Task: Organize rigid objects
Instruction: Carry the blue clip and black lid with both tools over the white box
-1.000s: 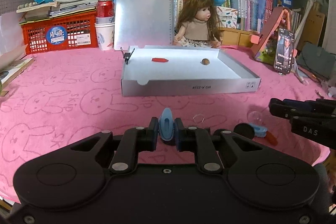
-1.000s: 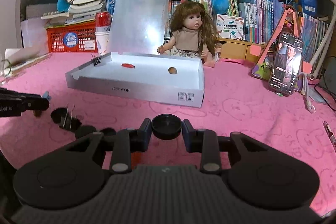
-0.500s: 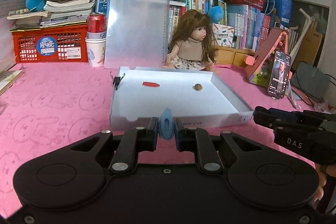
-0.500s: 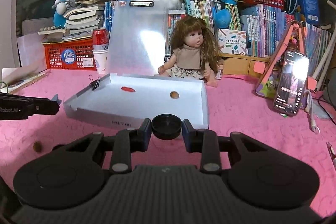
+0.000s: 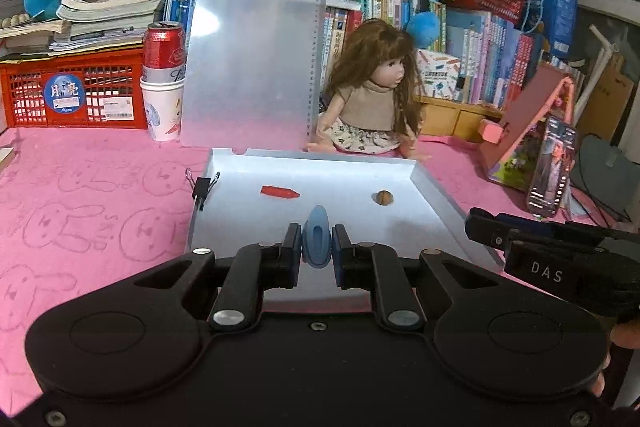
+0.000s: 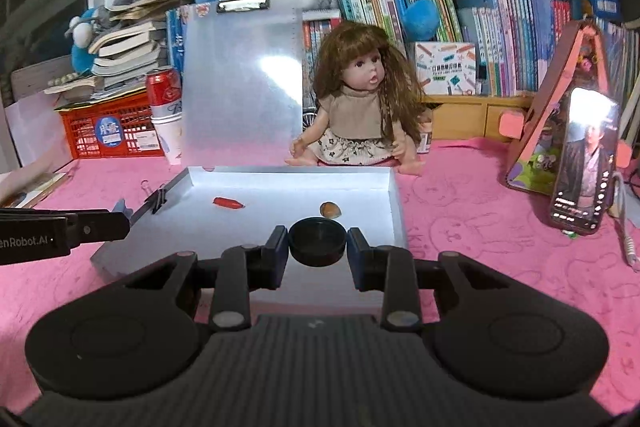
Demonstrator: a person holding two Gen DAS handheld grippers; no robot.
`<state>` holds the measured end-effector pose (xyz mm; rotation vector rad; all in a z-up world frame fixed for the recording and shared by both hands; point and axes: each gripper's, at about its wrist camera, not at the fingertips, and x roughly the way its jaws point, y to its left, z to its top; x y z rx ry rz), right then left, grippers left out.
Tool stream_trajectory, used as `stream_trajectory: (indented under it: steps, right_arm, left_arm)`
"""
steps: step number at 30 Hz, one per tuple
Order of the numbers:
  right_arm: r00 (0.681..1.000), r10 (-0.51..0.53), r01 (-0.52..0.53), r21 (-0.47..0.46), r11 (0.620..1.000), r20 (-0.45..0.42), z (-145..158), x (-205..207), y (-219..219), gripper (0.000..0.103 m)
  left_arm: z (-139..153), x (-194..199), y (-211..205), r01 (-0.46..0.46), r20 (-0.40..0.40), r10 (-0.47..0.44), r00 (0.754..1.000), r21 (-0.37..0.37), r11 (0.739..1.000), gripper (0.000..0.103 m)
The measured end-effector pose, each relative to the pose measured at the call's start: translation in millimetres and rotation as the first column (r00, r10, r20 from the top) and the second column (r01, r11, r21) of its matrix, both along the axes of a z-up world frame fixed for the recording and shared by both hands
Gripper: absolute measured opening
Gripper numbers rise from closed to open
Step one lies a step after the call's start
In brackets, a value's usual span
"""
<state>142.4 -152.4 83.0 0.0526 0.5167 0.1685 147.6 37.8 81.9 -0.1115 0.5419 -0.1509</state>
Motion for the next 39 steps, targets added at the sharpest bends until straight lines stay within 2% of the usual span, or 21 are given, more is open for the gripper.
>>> stream_trajectory:
  steps: [5, 15, 23, 33, 39]
  right_arm:
    - [0.999, -0.019, 0.02, 0.03, 0.999, -0.034, -7, 29, -3, 0.036]
    - [0.992, -0.012, 0.016, 0.032, 0.999, -0.128, -25, 75, 3, 0.036]
    - [0.987, -0.022, 0.029, 0.04, 0.999, -0.157, -34, 97, 5, 0.036]
    - [0.949, -0.027, 0.048, 0.059, 0.997, -0.314, -44, 137, 3, 0.036]
    - [0.944, -0.04, 0.05, 0.024, 0.998, -0.328, -45, 150, 7, 0.036]
  left_arm:
    - [-11, 32, -3, -0.011, -0.046, 0.012, 0.999, 0.017, 1.0, 0.015]
    - [-38, 93, 3, -0.043, -0.144, 0.048, 0.988, 0.037, 0.998, 0.015]
    - [-50, 119, 2, -0.053, -0.171, 0.059, 0.984, 0.041, 0.998, 0.015]
    - [-56, 154, 4, -0.064, -0.271, 0.067, 0.96, 0.021, 0.998, 0.015]
    - [-61, 170, 4, -0.075, -0.289, 0.081, 0.954, 0.032, 0.997, 0.015]
